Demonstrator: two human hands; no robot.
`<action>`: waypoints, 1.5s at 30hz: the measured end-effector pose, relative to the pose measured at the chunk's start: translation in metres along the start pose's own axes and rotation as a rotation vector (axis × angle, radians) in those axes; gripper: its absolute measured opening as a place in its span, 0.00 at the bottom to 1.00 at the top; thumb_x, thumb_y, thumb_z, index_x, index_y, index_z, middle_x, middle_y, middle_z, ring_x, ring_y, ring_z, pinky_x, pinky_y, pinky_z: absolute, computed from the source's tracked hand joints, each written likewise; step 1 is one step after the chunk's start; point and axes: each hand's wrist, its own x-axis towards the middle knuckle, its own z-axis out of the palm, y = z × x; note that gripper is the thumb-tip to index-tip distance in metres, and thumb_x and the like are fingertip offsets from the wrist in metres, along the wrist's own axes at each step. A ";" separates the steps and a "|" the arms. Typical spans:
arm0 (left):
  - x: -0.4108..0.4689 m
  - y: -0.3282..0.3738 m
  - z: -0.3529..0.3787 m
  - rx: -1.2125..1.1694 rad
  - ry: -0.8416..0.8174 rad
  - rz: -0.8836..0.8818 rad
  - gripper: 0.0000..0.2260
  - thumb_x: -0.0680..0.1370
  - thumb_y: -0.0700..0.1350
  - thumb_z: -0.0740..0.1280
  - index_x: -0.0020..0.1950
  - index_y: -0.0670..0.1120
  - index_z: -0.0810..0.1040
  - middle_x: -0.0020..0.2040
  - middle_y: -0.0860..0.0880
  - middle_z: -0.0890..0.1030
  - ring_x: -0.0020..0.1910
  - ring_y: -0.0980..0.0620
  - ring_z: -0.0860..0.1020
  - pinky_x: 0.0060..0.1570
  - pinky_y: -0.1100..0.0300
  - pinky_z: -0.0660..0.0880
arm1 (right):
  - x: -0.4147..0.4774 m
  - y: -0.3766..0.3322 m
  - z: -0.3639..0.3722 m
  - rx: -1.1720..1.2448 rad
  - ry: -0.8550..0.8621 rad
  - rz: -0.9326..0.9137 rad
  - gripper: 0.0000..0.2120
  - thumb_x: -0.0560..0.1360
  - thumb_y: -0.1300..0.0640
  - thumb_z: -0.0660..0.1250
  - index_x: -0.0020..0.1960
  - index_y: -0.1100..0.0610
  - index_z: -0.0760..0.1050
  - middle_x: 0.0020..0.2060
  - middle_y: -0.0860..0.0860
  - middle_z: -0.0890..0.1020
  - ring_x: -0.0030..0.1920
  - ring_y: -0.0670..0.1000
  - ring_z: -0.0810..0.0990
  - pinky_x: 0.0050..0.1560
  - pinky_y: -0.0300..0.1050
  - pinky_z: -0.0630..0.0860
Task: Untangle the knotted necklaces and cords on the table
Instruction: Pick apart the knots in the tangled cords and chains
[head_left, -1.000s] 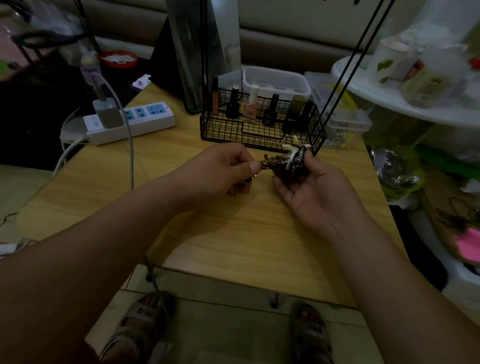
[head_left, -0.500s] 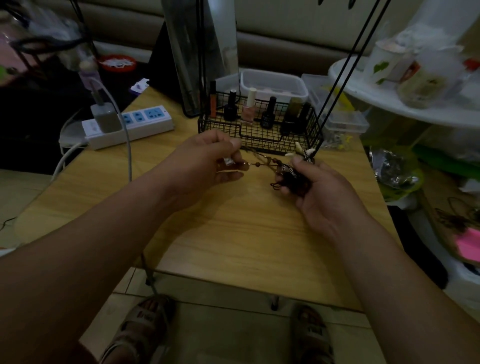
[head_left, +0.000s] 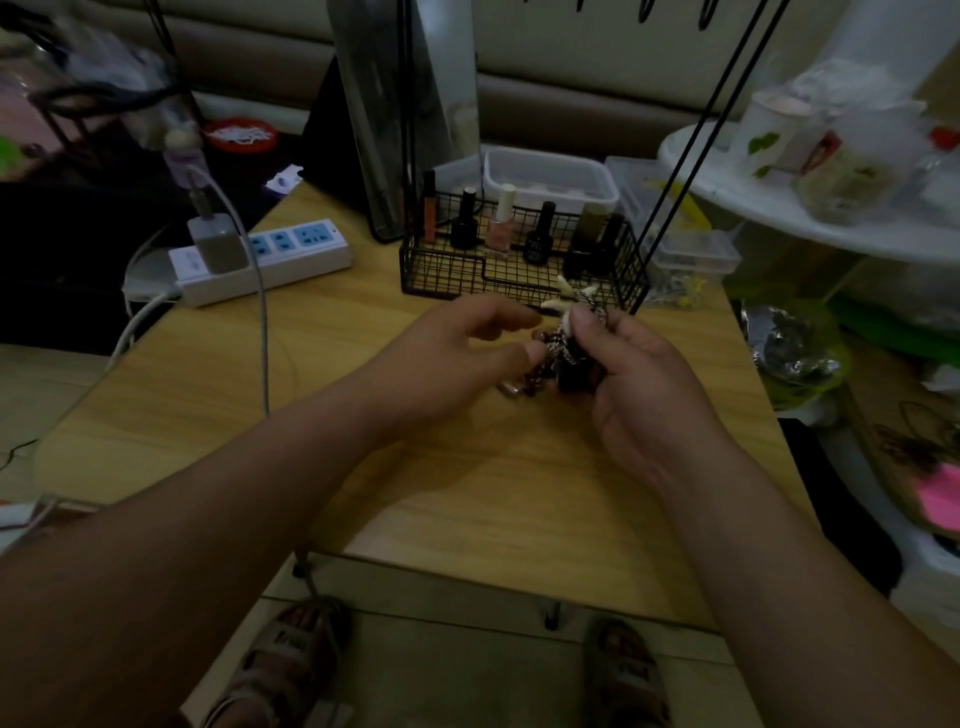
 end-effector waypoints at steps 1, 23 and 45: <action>0.001 0.001 0.002 -0.014 -0.008 0.023 0.13 0.81 0.50 0.72 0.65 0.53 0.81 0.57 0.55 0.83 0.59 0.60 0.80 0.56 0.61 0.78 | -0.001 0.001 0.001 -0.017 -0.018 -0.010 0.08 0.83 0.56 0.66 0.55 0.59 0.81 0.47 0.56 0.87 0.43 0.50 0.86 0.38 0.42 0.80; 0.005 0.001 -0.005 -0.312 0.066 -0.064 0.03 0.84 0.44 0.68 0.54 0.44 0.78 0.45 0.47 0.84 0.45 0.51 0.84 0.51 0.53 0.80 | 0.002 -0.001 -0.005 -0.430 0.001 -0.189 0.06 0.78 0.56 0.73 0.55 0.52 0.82 0.47 0.48 0.87 0.49 0.50 0.86 0.53 0.54 0.84; 0.001 0.004 -0.008 -0.168 -0.072 -0.033 0.09 0.82 0.41 0.69 0.62 0.48 0.80 0.51 0.48 0.84 0.48 0.53 0.84 0.49 0.58 0.83 | 0.008 -0.003 -0.008 -0.154 0.037 -0.110 0.09 0.85 0.54 0.62 0.51 0.56 0.77 0.44 0.54 0.84 0.47 0.53 0.84 0.50 0.49 0.80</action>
